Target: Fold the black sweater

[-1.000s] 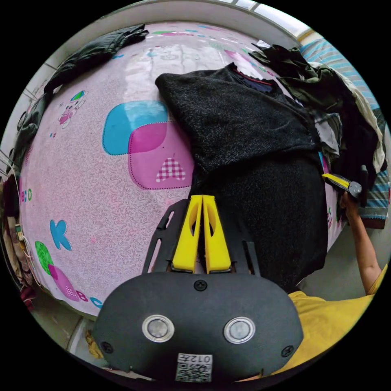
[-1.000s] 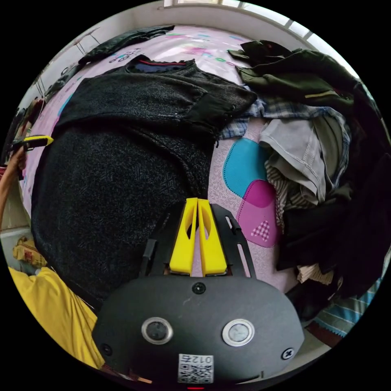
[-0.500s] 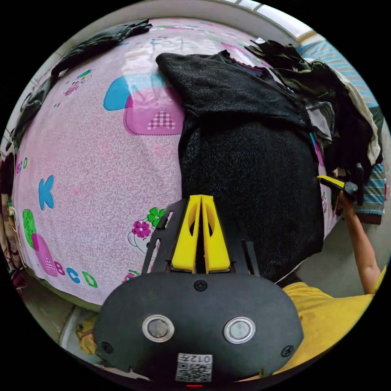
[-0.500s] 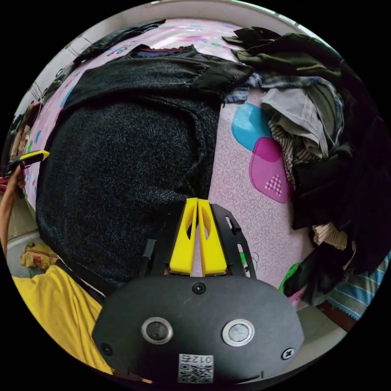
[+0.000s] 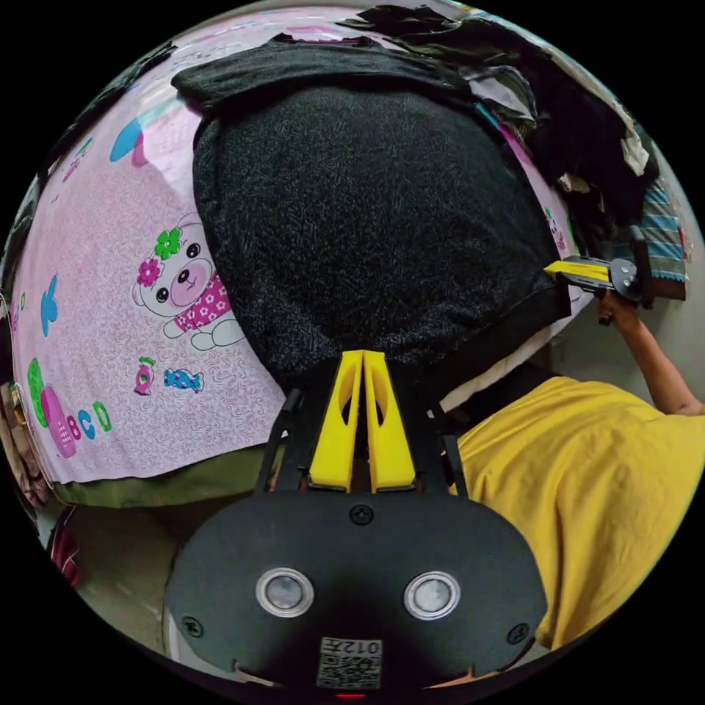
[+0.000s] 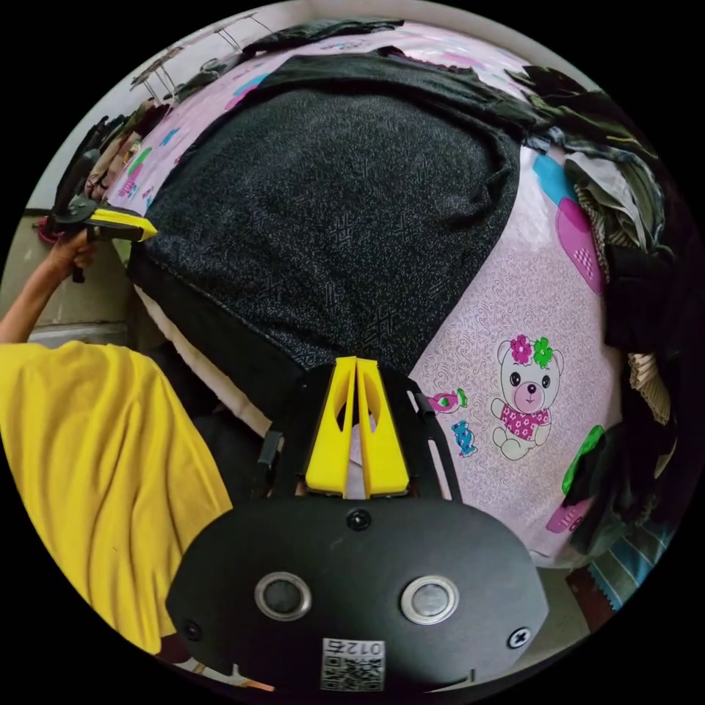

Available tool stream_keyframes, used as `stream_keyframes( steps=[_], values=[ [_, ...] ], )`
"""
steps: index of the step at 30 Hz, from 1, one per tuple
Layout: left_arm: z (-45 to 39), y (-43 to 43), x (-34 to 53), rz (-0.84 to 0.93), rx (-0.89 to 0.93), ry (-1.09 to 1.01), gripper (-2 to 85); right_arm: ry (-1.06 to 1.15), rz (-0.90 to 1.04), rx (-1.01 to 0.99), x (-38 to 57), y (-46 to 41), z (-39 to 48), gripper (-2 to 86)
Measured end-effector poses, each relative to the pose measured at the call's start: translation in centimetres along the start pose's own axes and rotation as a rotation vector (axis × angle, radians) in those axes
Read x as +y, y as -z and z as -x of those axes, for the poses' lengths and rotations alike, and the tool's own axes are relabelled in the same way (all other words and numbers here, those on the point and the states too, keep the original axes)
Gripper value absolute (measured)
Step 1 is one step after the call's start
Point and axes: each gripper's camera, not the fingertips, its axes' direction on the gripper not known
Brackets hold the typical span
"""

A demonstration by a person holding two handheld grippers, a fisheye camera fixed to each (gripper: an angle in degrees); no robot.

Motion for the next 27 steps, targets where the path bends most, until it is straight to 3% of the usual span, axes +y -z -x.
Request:
stream_keyframes(
  steps=[5,8,12,17,27],
  values=[
    [2.3,-2.1,1.8,-0.052,0.1,0.135,0.0,0.024,0.011,-0.037,1.1,-0.5,-0.8,0.0],
    [1.1,-1.3,2.8,-0.061,0.012,0.094,0.1,0.014,0.012,0.002,1.6,1.1,0.0,-0.1],
    [-1.3,-1.3,4.3,-0.092,0.034,-0.002,0.2,0.173,0.009,-0.123,3.4,2.1,3.7,-0.1],
    [-4.3,-6.8,4.1,0.038,-0.133,-0.118,0.0,0.298,0.118,0.053,4.1,-1.1,6.9,-0.1],
    [-4.6,-10.8,6.1,0.026,-0.253,-0.183,0.0,0.384,0.072,0.124,6.9,0.1,7.8,0.1]
  ],
)
